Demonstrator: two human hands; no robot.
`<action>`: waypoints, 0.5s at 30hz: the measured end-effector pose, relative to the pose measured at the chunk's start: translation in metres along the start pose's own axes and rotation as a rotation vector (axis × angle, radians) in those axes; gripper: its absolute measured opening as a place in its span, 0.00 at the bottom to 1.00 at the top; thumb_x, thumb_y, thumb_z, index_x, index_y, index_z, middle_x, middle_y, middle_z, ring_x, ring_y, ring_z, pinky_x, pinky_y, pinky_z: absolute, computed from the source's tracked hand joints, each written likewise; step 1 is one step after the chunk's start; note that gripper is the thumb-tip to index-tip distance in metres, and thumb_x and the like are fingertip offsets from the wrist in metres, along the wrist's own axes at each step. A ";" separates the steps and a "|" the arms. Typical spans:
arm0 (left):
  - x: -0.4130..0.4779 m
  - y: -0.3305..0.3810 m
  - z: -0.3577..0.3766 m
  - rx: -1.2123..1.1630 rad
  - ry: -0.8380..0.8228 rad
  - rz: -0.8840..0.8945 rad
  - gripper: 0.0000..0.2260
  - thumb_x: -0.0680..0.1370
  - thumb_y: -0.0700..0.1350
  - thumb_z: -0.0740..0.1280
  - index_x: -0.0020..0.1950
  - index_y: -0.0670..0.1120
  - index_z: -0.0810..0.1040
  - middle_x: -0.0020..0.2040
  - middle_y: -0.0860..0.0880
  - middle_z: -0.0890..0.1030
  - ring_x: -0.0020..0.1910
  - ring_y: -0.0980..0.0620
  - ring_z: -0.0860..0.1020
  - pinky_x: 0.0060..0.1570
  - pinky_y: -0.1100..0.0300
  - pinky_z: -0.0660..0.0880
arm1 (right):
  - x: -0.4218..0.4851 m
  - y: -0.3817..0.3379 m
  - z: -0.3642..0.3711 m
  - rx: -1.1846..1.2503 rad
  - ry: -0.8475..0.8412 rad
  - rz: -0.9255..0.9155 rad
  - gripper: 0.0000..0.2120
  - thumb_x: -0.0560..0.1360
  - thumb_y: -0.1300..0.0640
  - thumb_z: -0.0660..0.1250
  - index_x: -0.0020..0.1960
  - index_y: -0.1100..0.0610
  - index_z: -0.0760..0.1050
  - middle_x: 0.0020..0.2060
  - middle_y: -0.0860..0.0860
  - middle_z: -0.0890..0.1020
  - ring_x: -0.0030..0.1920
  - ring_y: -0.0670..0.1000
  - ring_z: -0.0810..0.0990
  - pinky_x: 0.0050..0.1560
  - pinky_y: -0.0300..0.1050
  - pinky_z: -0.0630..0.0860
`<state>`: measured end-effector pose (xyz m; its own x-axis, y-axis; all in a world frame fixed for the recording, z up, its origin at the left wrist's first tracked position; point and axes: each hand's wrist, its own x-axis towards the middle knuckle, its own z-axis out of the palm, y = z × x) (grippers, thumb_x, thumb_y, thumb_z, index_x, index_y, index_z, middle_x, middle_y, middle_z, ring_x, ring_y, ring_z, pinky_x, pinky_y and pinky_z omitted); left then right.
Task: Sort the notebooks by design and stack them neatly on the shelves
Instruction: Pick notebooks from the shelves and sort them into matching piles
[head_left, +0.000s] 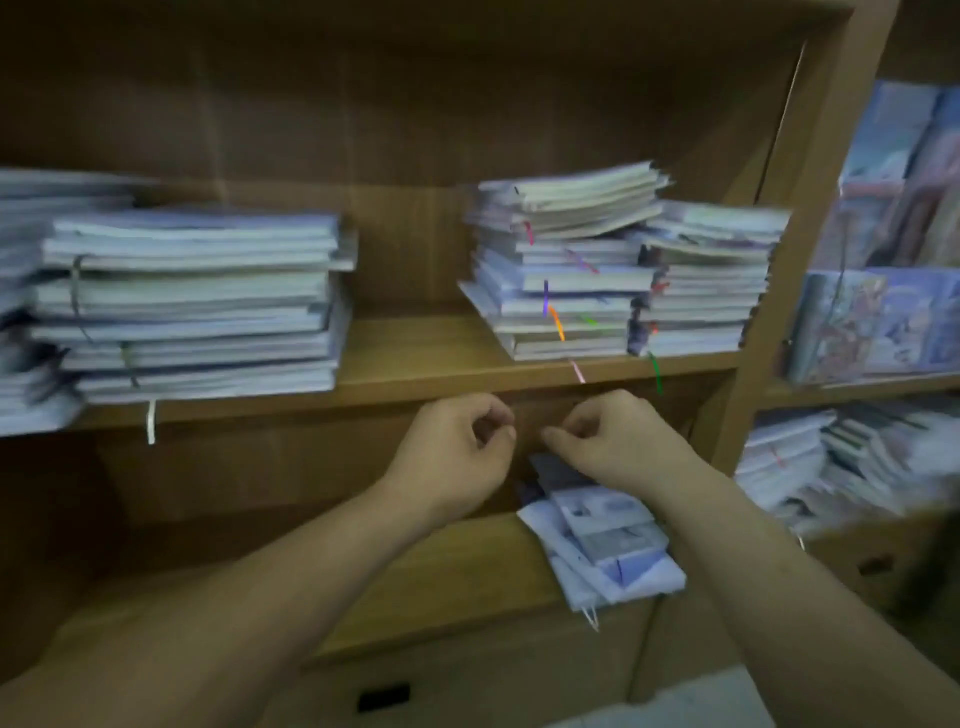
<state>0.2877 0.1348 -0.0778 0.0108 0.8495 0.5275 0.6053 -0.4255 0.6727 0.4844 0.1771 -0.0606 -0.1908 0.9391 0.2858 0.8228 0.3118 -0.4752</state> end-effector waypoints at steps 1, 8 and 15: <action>-0.011 -0.012 0.010 0.015 -0.046 -0.035 0.03 0.78 0.42 0.71 0.50 0.47 0.84 0.34 0.56 0.79 0.31 0.64 0.75 0.34 0.71 0.71 | -0.004 0.017 0.018 0.044 -0.013 0.056 0.18 0.73 0.40 0.70 0.33 0.52 0.80 0.28 0.47 0.80 0.35 0.49 0.79 0.38 0.49 0.77; -0.072 -0.086 0.097 -0.033 -0.269 -0.300 0.07 0.79 0.41 0.68 0.55 0.47 0.84 0.43 0.51 0.84 0.43 0.53 0.83 0.47 0.55 0.80 | -0.033 0.117 0.119 0.177 -0.026 0.365 0.25 0.80 0.43 0.67 0.72 0.55 0.73 0.55 0.57 0.83 0.50 0.55 0.82 0.51 0.52 0.78; -0.083 -0.133 0.177 -0.113 -0.346 -0.550 0.13 0.80 0.53 0.68 0.64 0.52 0.78 0.48 0.54 0.81 0.47 0.56 0.80 0.51 0.57 0.79 | -0.036 0.192 0.148 0.161 0.073 0.622 0.32 0.75 0.33 0.66 0.74 0.49 0.71 0.71 0.57 0.68 0.67 0.61 0.73 0.64 0.55 0.73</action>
<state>0.3474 0.1765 -0.3028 -0.0093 0.9956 -0.0933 0.5083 0.0851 0.8569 0.5705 0.2245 -0.2854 0.3374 0.9409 -0.0295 0.6765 -0.2641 -0.6875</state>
